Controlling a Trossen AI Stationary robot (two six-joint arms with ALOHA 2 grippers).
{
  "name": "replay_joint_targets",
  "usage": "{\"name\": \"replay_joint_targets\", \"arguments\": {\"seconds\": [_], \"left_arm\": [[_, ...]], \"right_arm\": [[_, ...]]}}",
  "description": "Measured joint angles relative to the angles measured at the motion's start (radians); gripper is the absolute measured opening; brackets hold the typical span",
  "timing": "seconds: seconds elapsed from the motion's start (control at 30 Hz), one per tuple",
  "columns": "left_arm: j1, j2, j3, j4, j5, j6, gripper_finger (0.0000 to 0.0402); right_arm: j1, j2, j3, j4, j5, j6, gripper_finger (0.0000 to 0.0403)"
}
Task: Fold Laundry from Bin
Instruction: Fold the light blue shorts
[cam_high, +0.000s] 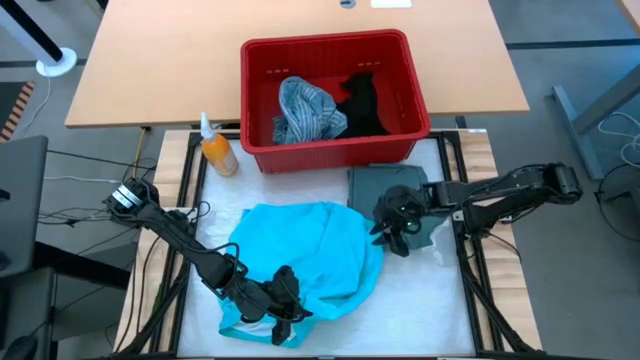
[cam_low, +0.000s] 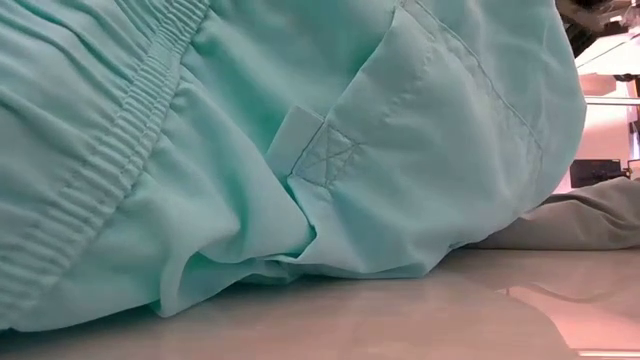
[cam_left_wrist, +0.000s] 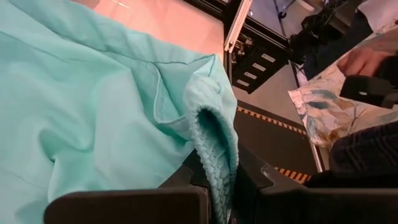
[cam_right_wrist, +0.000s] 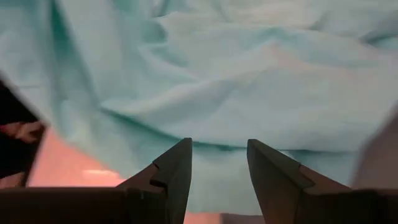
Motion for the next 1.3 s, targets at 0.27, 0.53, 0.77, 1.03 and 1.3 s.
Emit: {"name": "replay_joint_targets", "arguments": {"seconds": [0.27, 0.53, 0.77, 1.03, 1.3], "left_arm": [[0.004, 0.000, 0.000, 0.007, 0.011, -0.001, 0.0012], [0.002, 0.000, 0.000, 0.010, 0.035, -0.024, 0.0012], [-0.003, 0.000, 0.000, 0.011, 0.035, -0.022, 0.0012], [-0.003, 0.000, 0.000, 0.011, 0.035, -0.019, 0.0012], [-0.009, 0.000, 0.000, 0.021, 0.028, -0.054, 0.0012]], "right_arm": [[-0.078, 0.124, 0.008, -0.019, -0.016, -0.042, 0.0183], [-0.078, 0.225, 0.086, -0.110, -0.068, -0.074, 0.0180], [-0.041, 0.277, 0.095, -0.134, -0.114, -0.068, 0.0146], [-0.038, 0.253, 0.095, -0.167, -0.100, -0.068, 0.0017], [-0.050, 0.082, 0.095, -0.355, -0.062, -0.091, 0.0019]]}}
